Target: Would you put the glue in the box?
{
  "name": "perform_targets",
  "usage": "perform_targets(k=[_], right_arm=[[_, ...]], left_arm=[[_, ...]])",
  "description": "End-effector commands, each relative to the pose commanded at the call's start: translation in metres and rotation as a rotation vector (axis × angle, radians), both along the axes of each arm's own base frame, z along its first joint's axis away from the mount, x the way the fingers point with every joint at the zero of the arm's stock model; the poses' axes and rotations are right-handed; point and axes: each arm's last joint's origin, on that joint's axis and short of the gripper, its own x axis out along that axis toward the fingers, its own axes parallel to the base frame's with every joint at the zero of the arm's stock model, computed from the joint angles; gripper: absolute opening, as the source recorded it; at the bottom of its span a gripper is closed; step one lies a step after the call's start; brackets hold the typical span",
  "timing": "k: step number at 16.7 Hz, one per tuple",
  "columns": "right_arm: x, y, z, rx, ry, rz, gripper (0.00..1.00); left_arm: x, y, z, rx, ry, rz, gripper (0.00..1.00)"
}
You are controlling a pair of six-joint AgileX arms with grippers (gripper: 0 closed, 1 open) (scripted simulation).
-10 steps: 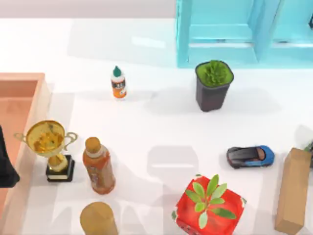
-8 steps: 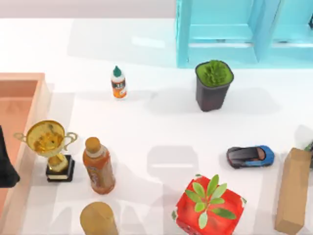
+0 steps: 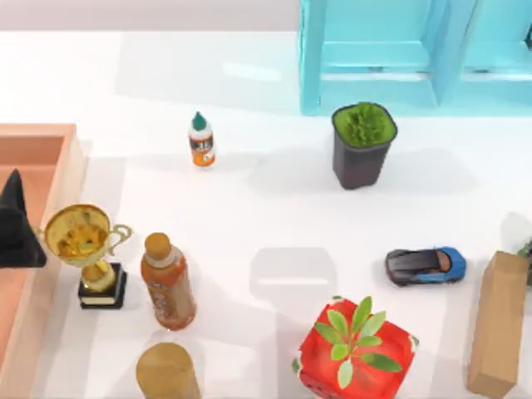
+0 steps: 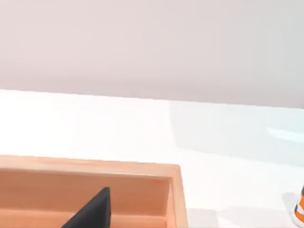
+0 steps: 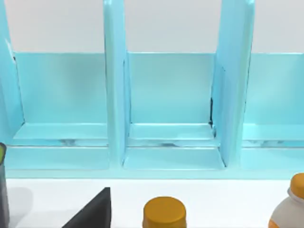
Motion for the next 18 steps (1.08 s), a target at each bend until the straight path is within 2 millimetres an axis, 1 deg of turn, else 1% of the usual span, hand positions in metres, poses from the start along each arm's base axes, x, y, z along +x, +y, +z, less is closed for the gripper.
perform_targets(k=[2,4,6,7,9,12,15,18], right_arm=[[0.0,0.0,0.0,0.0,0.0,0.0,1.0],[0.0,0.0,0.0,0.0,0.0,0.0,1.0],[0.0,0.0,0.0,0.0,0.0,0.0,1.0],[0.0,0.0,0.0,0.0,0.0,0.0,1.0],[0.0,0.0,0.0,0.0,0.0,0.0,1.0],[0.0,0.0,0.0,0.0,0.0,0.0,1.0],[0.0,0.0,0.0,0.0,0.0,0.0,1.0],[0.0,0.0,0.0,0.0,0.0,0.0,1.0]], left_arm=[[0.02,-0.01,0.014,-0.02,0.075,-0.011,1.0],[0.046,-0.024,0.022,-0.031,0.159,-0.021,1.0],[0.076,-0.044,0.024,-0.033,0.245,-0.027,1.0],[0.092,-0.056,0.022,-0.029,0.288,-0.028,1.0],[0.121,-0.081,0.01,-0.015,0.368,-0.029,1.0],[0.157,-0.12,-0.019,0.018,0.47,-0.026,1.0],[0.177,-0.151,-0.049,0.05,0.535,-0.022,1.0],[0.185,-0.168,-0.067,0.069,0.565,-0.019,1.0]])
